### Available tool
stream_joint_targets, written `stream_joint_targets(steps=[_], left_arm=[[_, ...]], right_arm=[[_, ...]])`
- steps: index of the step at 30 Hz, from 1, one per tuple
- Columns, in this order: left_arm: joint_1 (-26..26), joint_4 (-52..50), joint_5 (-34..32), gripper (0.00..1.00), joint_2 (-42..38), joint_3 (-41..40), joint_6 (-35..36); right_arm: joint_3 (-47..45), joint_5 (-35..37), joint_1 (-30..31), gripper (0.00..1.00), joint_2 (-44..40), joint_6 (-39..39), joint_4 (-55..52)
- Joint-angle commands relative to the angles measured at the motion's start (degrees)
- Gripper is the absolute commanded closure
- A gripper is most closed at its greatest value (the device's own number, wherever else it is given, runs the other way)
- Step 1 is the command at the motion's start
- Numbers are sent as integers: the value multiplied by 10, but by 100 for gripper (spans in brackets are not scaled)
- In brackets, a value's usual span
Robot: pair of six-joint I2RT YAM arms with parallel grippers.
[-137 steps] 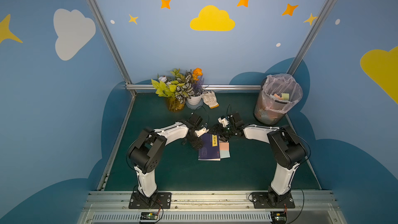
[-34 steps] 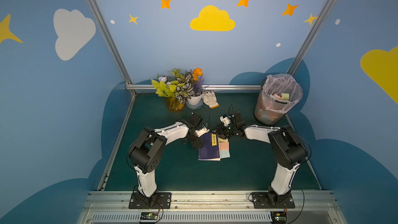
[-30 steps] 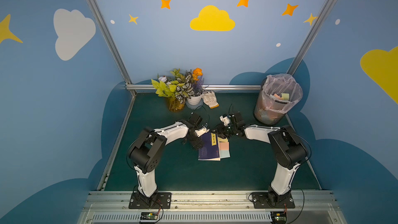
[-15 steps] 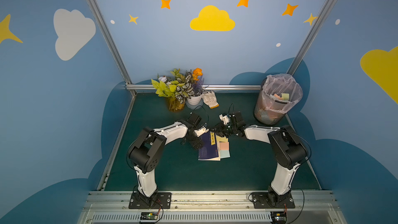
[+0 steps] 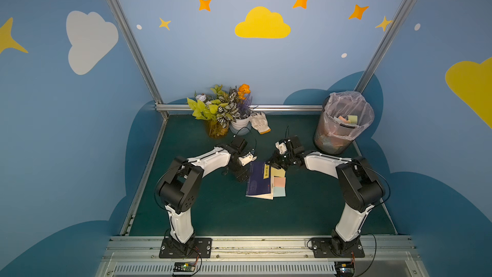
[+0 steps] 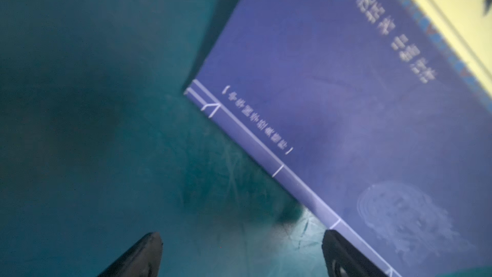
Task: Peel off the used sticky note
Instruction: Open the book at the center of the board.
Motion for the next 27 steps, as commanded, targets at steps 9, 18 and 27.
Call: stream_joint_targets(steps=[9, 18, 27], left_arm=[[-49, -51, -3, 0, -66, 56, 11], [-116, -14, -30, 0, -68, 22, 20], [-189, 95, -83, 0, -66, -51, 33]], right_arm=[[72, 44, -40, 100, -26, -3, -124], [90, 33, -43, 100, -24, 35, -131], [105, 28, -47, 100, -5, 63, -136]])
